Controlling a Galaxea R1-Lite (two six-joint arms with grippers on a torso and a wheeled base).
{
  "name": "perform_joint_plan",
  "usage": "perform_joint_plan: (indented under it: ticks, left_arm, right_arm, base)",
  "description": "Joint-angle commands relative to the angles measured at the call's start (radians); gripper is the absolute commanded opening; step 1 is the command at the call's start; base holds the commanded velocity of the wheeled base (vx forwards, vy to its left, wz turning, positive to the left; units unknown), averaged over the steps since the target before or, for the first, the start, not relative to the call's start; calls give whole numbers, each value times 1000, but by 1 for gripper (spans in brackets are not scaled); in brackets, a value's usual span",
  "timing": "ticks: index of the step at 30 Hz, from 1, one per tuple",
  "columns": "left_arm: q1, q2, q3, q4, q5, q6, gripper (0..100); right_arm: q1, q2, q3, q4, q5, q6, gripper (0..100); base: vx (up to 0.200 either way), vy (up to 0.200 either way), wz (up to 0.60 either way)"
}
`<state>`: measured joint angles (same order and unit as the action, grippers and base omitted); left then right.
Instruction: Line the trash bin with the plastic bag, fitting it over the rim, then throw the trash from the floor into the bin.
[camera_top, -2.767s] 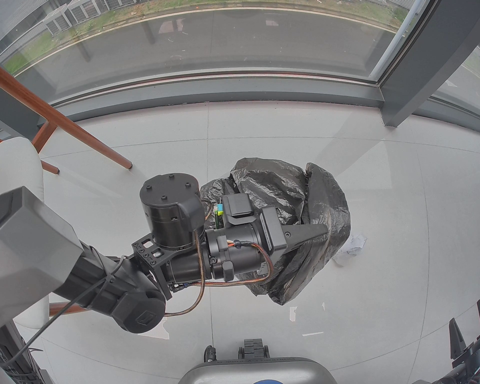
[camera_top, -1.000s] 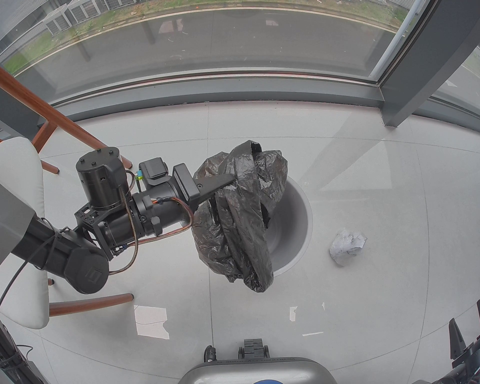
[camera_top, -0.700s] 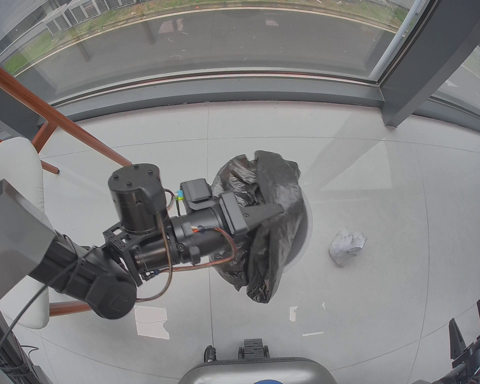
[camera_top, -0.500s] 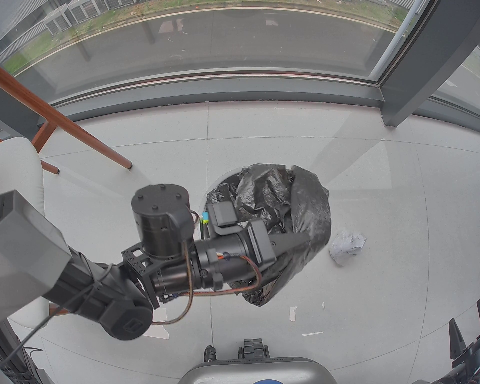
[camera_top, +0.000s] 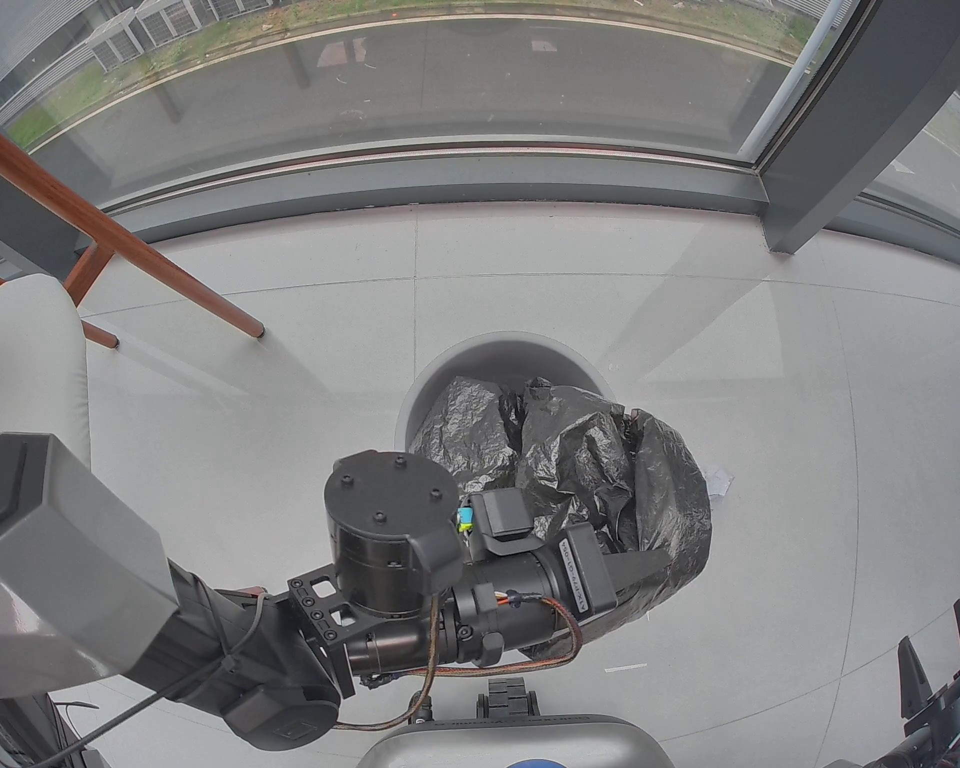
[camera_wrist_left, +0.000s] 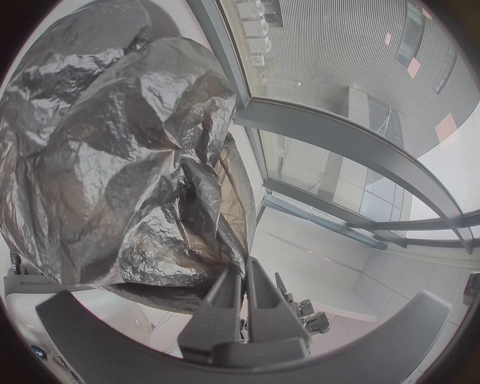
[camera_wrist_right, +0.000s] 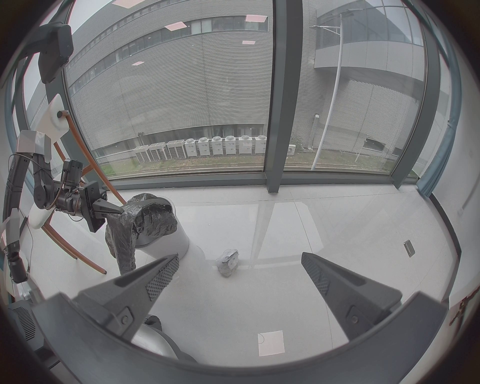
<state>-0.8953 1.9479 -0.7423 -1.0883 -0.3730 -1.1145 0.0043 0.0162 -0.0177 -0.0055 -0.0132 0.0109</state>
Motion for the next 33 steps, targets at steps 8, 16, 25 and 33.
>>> perform_joint_plan:
  ticks: [8,16,25,33]
  left_arm:
    - [171,3,-129,-1,-14,1,0]
    - [288,-12,-239,11,-66,10,0]
    - [317,-147,-196,306,-84,263,0]
    - [309,-214,-275,493,-70,417,0]
  right_arm:
    - [0,-16,18,-1,-1,0,100]
    - [0,-16,18,-1,1,0,100]
    - [0,-16,18,-1,1,0,100]
    - [0,-16,18,-1,1,-2,100]
  base:
    - [0,0,0]
    - [0,0,0]
    - [0,0,0]
    - [0,0,0]
